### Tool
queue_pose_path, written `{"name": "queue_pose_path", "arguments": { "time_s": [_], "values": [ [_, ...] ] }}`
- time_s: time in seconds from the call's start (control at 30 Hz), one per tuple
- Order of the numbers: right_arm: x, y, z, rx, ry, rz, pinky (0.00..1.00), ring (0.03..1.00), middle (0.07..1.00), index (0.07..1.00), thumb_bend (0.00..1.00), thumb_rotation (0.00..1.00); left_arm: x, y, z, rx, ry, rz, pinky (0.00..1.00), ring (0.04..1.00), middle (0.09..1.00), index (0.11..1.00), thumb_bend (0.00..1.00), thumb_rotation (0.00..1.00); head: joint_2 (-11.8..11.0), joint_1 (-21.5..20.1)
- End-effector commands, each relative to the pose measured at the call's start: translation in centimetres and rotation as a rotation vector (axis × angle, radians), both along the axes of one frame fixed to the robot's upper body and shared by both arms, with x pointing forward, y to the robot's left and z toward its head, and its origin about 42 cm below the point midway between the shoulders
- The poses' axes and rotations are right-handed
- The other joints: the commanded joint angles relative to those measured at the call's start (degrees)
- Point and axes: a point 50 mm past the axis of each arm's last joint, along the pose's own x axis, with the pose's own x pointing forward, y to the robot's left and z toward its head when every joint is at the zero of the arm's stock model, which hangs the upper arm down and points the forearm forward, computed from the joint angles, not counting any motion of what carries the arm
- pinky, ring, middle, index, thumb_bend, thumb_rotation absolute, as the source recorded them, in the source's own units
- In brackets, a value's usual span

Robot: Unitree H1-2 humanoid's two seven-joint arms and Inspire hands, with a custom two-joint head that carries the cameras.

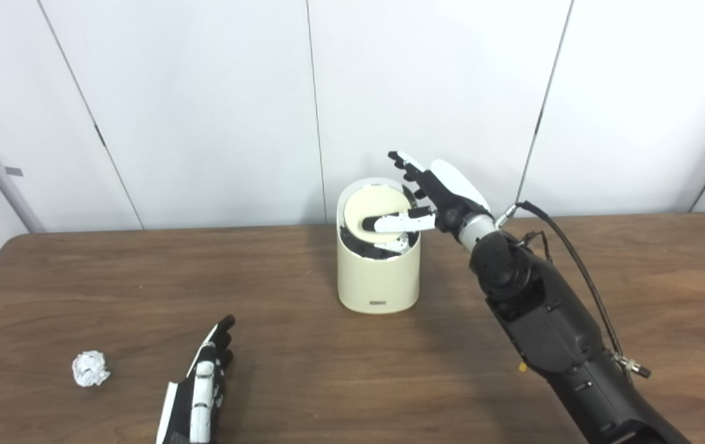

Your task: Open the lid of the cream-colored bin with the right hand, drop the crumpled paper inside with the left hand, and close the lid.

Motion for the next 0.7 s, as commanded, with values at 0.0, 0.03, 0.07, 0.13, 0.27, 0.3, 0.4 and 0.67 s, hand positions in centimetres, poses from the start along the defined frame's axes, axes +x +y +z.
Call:
{"name": "queue_pose_path", "arguments": {
  "time_s": [0.0,0.03,0.07,0.13,0.27,0.3,0.4,0.67],
  "values": [
    [0.5,0.1,3.0,0.001,-0.085,0.008,0.78,0.902,0.94,0.971,0.73,0.47,-0.6,-0.7,-0.9,-0.025,0.016,-0.009,1.0,1.0,0.989,0.927,0.39,1.0,0.04,-0.02],
    [0.5,0.0,3.0,0.003,-0.081,0.006,0.77,0.9,0.94,0.97,0.73,0.47,-0.6,-0.7,-0.9,-0.024,0.016,-0.01,1.0,1.0,0.989,0.927,0.39,1.0,0.39,-0.1],
    [0.5,-0.1,3.0,0.005,-0.079,0.003,0.77,0.901,0.941,0.971,0.72,0.46,-0.6,-0.7,-0.8,-0.026,0.018,-0.009,1.0,1.0,0.988,0.922,0.39,1.0,0.39,-0.1],
    [0.5,-0.2,3.0,0.009,-0.076,-0.003,0.77,0.9,0.942,0.969,0.71,0.43,-0.6,-0.7,-0.7,-0.028,0.02,-0.007,1.0,1.0,0.99,0.92,0.4,1.0,0.39,-0.1],
    [0.5,-0.6,2.9,0.019,-0.07,-0.018,0.78,0.899,0.944,0.965,0.69,0.38,-0.5,-0.7,-0.8,-0.03,0.018,-0.009,1.0,1.0,0.991,0.923,0.4,1.0,0.39,-0.1],
    [0.5,-0.7,2.9,0.02,-0.068,-0.021,0.78,0.899,0.944,0.964,0.7,0.38,-0.5,-0.7,-0.8,-0.032,0.017,-0.009,1.0,1.0,0.992,0.923,0.4,1.0,0.7,-0.32],
    [0.5,-0.9,2.8,0.018,-0.068,-0.023,0.79,0.904,0.947,0.966,0.7,0.39,-0.5,-0.8,-0.7,-0.036,0.021,-0.006,1.0,1.0,0.994,0.922,0.41,1.0,0.78,-0.31],
    [0.4,-0.9,2.5,0.005,-0.076,-0.022,0.79,0.899,0.94,0.962,0.72,0.27,-0.7,-0.9,-0.5,-0.035,0.018,-0.003,1.0,1.0,0.988,0.925,0.41,1.0,1.3,-0.41]
  ]
}}
